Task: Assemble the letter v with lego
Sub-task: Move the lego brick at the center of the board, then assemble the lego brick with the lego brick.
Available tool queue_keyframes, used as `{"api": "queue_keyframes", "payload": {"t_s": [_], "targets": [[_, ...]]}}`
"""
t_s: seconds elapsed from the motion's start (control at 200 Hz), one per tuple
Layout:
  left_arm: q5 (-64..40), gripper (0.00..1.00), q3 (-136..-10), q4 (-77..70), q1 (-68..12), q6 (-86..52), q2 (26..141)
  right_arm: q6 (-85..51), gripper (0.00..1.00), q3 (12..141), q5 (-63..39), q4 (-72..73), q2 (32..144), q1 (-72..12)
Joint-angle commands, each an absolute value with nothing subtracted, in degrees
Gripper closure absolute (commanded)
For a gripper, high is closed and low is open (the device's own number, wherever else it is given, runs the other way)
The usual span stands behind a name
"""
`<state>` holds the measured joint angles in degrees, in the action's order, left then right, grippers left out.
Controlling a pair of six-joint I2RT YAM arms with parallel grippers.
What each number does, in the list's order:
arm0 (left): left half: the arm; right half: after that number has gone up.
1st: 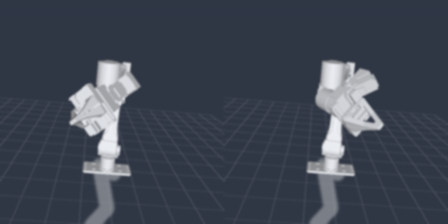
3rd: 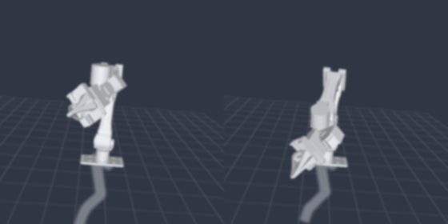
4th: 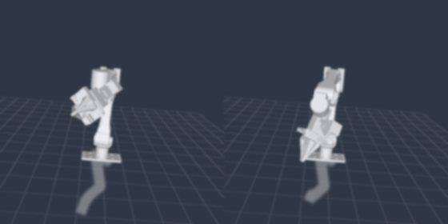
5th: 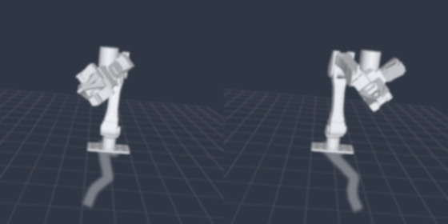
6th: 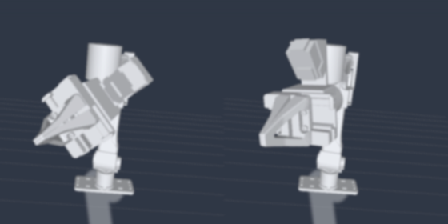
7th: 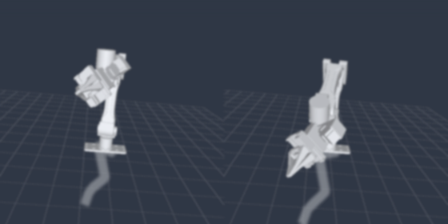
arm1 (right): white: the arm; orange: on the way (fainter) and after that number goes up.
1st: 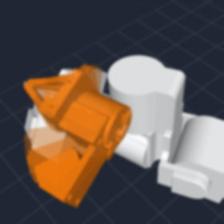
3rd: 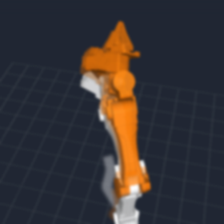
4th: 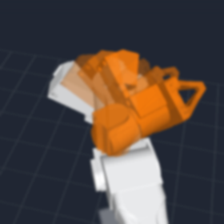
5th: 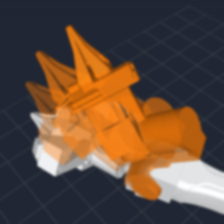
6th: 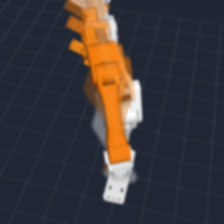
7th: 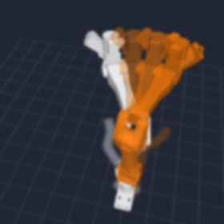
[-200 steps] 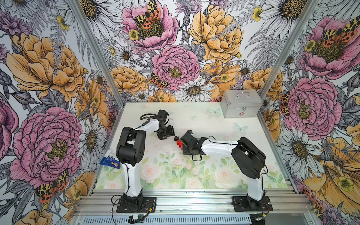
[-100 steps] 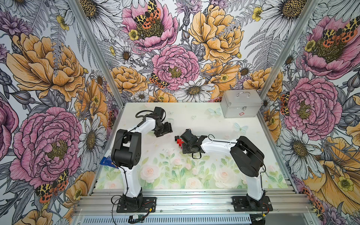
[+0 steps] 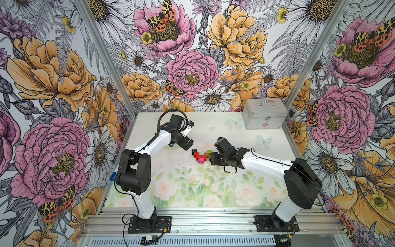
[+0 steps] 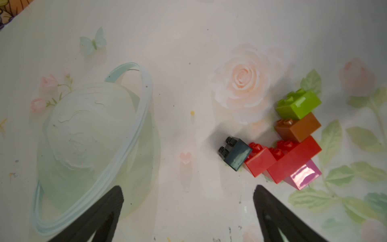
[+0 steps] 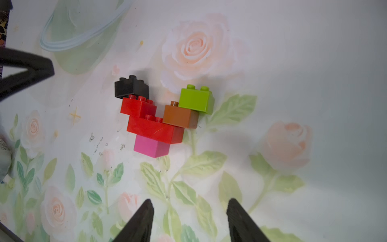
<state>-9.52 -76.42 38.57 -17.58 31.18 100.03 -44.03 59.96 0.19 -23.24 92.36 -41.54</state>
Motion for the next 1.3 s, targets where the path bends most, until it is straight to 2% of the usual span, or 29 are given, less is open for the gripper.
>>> {"api": "queue_keyframes", "payload": {"t_s": [0.0, 0.22, 0.575, 1.016, 1.151, 1.296], "targets": [[-16.40, 0.01, -73.22, 33.83, -17.84, 48.91, 95.85, -44.86, 0.40, 55.77, 0.62, -23.19, 88.44, -39.52], [-9.37, 0.05, -72.44, 33.47, -22.52, 57.02, 100.82, -42.70, 0.39, 50.41, -0.25, -23.05, 83.98, -34.39], [-7.57, 0.09, -73.73, 32.39, -24.64, 59.21, 106.51, -41.20, 0.39, 45.24, -1.65, -21.71, 80.74, -29.78], [-8.04, 0.12, -74.82, 32.48, -25.69, 61.42, 107.68, -41.63, 0.39, 42.83, -3.76, -18.65, 80.25, -28.21], [-8.55, 0.14, -74.64, 32.52, -25.83, 61.36, 107.98, -44.03, 0.43, 43.03, -6.71, -14.52, 82.48, -29.14], [-9.40, 0.16, -74.43, 32.58, -25.82, 61.12, 108.30, -48.95, 0.57, 43.27, -6.97, -8.61, 85.16, -32.51]]}}
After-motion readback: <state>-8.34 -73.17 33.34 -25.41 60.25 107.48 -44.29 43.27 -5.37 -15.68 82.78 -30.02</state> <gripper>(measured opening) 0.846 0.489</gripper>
